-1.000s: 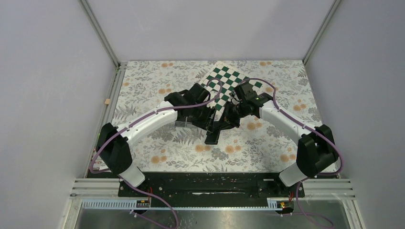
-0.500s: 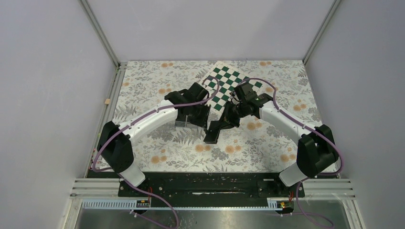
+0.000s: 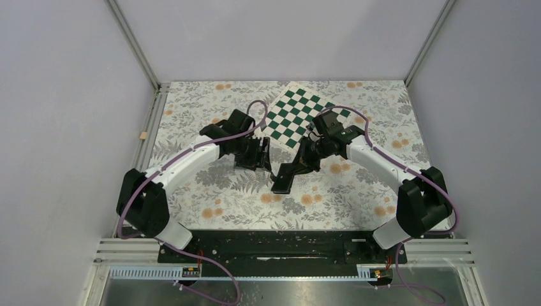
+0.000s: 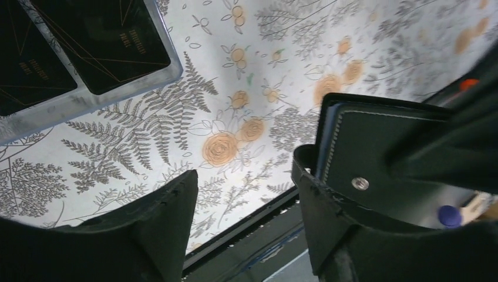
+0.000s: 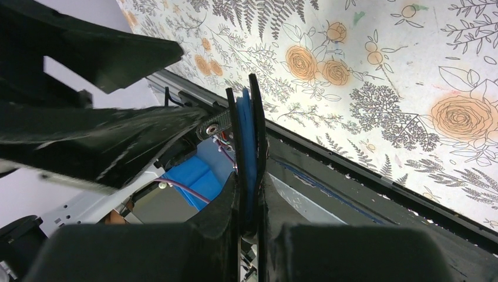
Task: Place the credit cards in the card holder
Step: Open the card holder.
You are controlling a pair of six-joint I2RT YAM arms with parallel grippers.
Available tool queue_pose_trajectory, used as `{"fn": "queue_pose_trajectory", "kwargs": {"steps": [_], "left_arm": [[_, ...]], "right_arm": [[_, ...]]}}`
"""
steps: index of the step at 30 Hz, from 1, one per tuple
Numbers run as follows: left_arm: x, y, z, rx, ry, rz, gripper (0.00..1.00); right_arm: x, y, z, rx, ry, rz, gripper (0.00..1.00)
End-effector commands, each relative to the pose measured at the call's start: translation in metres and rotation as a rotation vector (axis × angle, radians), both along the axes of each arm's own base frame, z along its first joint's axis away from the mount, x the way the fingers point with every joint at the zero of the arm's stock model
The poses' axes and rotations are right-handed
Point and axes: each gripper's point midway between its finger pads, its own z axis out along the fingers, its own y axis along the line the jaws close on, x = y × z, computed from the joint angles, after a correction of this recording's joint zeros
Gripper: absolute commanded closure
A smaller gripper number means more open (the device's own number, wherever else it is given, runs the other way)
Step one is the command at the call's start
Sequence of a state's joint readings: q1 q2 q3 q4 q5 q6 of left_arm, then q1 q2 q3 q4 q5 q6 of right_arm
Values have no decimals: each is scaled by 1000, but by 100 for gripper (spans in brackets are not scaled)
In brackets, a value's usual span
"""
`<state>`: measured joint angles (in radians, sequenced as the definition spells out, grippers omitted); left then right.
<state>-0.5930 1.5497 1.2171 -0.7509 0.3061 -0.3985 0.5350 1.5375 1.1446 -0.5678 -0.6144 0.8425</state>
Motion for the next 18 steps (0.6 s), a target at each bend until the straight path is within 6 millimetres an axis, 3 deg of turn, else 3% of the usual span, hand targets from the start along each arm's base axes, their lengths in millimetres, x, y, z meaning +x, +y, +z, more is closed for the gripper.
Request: {"fn": "queue_pose_trajectory", "kwargs": {"steps": [1, 6, 10, 18], "left_arm": [[3, -14, 47, -216, -67, -9, 33], [-4, -22, 58, -273, -50, -56, 34], [-10, -24, 47, -270, -10, -84, 42], [-23, -32, 27, -233, 40, -141, 48]], "right_arm": [[-11, 0, 11, 32, -5, 22, 100], [-11, 1, 10, 34, 3, 18, 100], [-10, 2, 10, 36, 3, 18, 100], [-9, 4, 12, 42, 6, 23, 100]]}}
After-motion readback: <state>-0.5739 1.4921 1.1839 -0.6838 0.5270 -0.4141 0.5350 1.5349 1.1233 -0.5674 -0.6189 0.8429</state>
